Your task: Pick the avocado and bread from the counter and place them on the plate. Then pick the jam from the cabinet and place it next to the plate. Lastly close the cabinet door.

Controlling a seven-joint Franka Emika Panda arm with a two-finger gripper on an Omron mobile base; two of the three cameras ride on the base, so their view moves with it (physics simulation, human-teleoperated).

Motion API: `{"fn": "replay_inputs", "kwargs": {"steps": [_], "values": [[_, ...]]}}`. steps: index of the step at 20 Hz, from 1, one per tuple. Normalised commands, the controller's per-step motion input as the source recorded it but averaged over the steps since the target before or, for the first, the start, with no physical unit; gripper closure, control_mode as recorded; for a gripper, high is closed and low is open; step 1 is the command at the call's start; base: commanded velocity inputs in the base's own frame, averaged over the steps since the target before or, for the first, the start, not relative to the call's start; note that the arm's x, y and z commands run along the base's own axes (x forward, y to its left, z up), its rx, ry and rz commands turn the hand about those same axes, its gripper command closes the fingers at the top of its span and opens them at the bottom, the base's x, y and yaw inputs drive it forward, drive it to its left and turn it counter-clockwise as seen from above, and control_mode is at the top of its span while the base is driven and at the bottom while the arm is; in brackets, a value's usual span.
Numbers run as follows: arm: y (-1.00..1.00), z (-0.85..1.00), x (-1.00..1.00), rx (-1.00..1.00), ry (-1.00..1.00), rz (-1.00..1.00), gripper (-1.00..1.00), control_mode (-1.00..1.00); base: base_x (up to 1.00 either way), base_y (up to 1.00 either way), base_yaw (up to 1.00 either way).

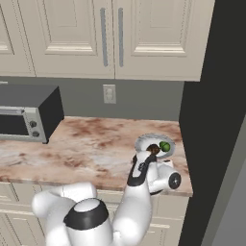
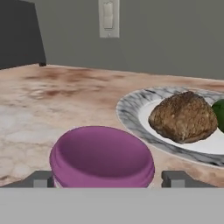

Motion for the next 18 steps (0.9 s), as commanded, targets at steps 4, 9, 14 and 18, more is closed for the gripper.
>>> {"fn": "replay_inputs", "kwargs": {"steps": [4,9,14,18], "values": [[-0.01,0.38,-0.18,0.04,-0.06,0.0,-1.0,-1.0,0.0,0.0,0.0],[0.0,0.18,-0.12,0.0,-0.01,0.0,-1.0,-1.0,0.0,0.0,0.0],[0.0,0.48,-0.45,0.0,0.0,0.01,-1.0,-1.0,0.0,0.0,0.0],[0.03,0.54,-0.49,-0.07,-0.02,0.05,-1.0,-1.0,0.0,0.0,0.0]]}}
